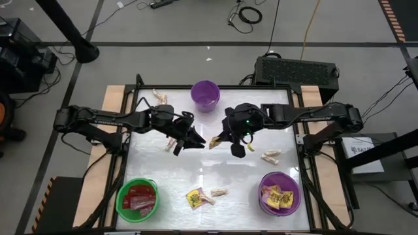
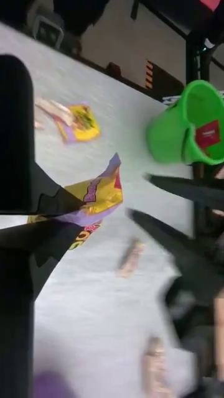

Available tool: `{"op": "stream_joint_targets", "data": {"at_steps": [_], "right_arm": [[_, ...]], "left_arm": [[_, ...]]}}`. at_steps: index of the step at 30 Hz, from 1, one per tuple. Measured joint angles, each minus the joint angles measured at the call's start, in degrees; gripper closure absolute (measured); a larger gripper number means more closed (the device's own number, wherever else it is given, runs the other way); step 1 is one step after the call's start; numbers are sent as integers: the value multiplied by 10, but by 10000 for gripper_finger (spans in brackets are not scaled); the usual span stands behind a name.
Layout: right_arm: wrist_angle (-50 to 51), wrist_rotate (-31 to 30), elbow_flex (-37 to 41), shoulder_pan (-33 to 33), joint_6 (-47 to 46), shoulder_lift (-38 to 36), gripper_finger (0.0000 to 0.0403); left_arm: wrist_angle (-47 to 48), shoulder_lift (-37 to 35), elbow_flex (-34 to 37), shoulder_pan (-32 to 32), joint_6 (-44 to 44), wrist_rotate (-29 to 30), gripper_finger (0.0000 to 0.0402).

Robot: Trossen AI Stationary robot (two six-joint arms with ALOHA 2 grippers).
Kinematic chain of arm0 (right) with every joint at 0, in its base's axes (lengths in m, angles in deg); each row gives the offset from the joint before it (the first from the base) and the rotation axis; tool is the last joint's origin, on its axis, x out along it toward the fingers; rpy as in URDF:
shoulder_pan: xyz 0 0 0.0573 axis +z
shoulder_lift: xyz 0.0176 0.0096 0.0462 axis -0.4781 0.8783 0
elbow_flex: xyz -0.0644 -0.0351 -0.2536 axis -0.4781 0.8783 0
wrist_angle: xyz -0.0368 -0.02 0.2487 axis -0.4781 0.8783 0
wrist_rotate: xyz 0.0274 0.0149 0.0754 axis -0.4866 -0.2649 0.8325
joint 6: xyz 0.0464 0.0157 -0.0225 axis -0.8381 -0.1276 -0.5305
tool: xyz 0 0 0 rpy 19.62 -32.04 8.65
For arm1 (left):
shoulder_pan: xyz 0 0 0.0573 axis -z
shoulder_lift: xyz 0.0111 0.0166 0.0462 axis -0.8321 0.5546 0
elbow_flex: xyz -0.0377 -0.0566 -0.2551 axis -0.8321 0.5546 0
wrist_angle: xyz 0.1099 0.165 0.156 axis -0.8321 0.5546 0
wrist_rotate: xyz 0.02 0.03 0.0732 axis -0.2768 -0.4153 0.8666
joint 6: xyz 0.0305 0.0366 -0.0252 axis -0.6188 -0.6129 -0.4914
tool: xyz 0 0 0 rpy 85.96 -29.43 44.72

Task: Sort candy by brand, put in halloween buckets
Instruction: Put the yellow candy into the bottom purple bucket

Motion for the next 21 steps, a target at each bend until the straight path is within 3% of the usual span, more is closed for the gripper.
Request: {"op": "stream_joint_targets", "data": {"at_steps": [4,9,14,21], "right_arm": [[90,1,0,6,-79,-33,401],[226,37,0,44,-253,-76,402],[321,50,0,133,-438,-94,402],[343,49,0,261,-661,-86,403]], "left_arm": [[26,-11,0,-22,-1,0,244],[25,-11,0,-59,-1,7,238],[25,-10,0,-85,-1,63,237],[26,-10,0,-108,-56,71,237]]}}
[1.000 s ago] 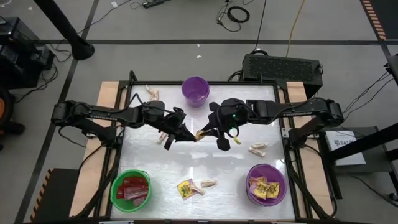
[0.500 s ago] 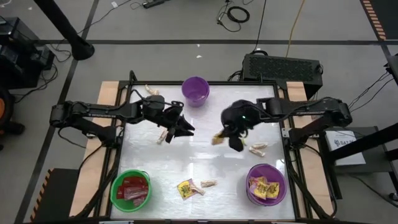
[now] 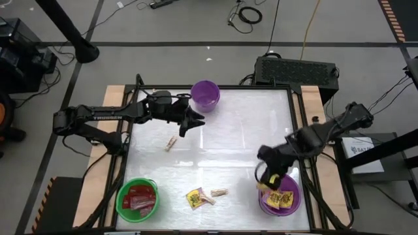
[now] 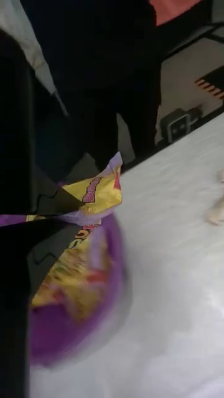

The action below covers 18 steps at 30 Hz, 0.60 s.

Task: Sort candy by brand, put in halloween buckets
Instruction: Put the yellow candy into the bottom purple bucket

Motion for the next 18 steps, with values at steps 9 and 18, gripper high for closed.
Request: {"op": "stream_joint_targets", "data": {"at_steps": [9,18], "right_arm": [[3,-21,0,70,-193,23,402],[51,-19,0,94,-223,51,380]], "left_arm": [[0,0,0,-3,-83,10,237],[13,0,0,0,-79,-23,237]]}}
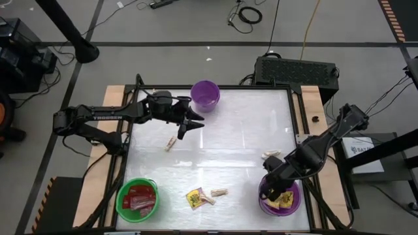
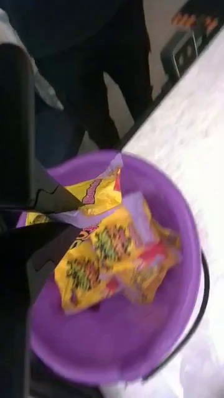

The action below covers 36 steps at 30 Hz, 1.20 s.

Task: Sort candy by brand, put in halloween buckets
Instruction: Put the yellow candy into the bottom purple bucket

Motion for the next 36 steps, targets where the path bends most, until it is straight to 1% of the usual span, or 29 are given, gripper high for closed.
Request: {"op": "stream_joint_targets", "data": {"at_steps": [7,12,16,19,23,28,35,36], "right_arm": [[49,3,0,2,-25,1,364],[59,5,0,2,-25,1,350],[61,6,0,2,-24,1,338],[59,28,0,0,-4,0,330],[42,56,0,-11,34,0,324],[1,79,0,-27,57,0,323],[-61,80,0,-52,95,-1,323],[-66,79,0,-56,103,-1,323]], "left_arm": [[35,0,0,1,0,9,237],[35,0,0,1,-1,13,237],[34,3,0,1,-1,28,237],[39,5,0,1,-1,29,237],[51,10,0,1,-1,35,237],[65,10,0,2,-1,53,237],[65,10,0,2,2,55,237],[65,10,0,3,15,55,237]]}}
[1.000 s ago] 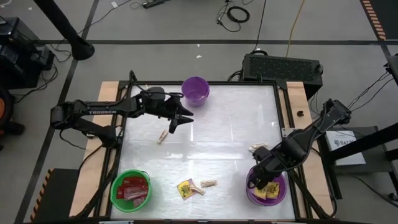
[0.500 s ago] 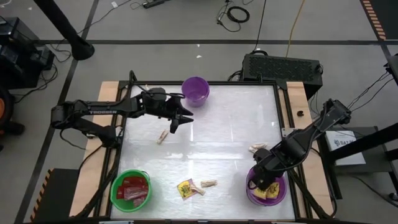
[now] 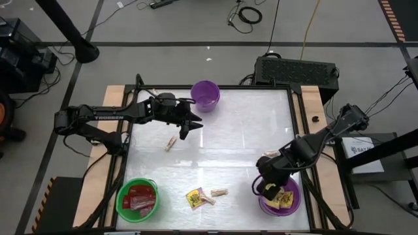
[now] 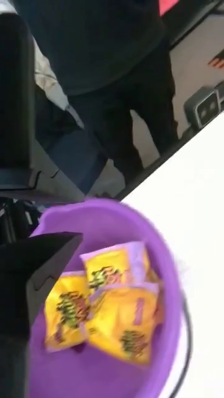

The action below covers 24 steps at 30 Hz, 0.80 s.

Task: Sort candy by brand, put in halloween buckets
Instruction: Put the yellow candy into the bottom purple bucket

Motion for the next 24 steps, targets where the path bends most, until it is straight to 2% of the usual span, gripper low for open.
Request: {"op": "stream_joint_targets", "data": {"at_steps": [4,8,11,19,22,24], "right_arm": [[-17,-39,0,-16,32,0,323],[-56,-157,0,-26,110,7,323],[-110,-215,0,-26,202,27,323],[-350,-250,0,-31,558,143,323],[-439,-243,0,-42,644,193,325],[-489,-240,0,-54,668,220,329]], "left_arm": [[0,0,0,8,64,0,237],[21,0,0,30,72,-4,237],[54,0,0,51,72,-4,237],[163,0,0,108,71,1,237],[192,0,0,124,71,3,237],[212,0,0,133,71,3,237]]}}
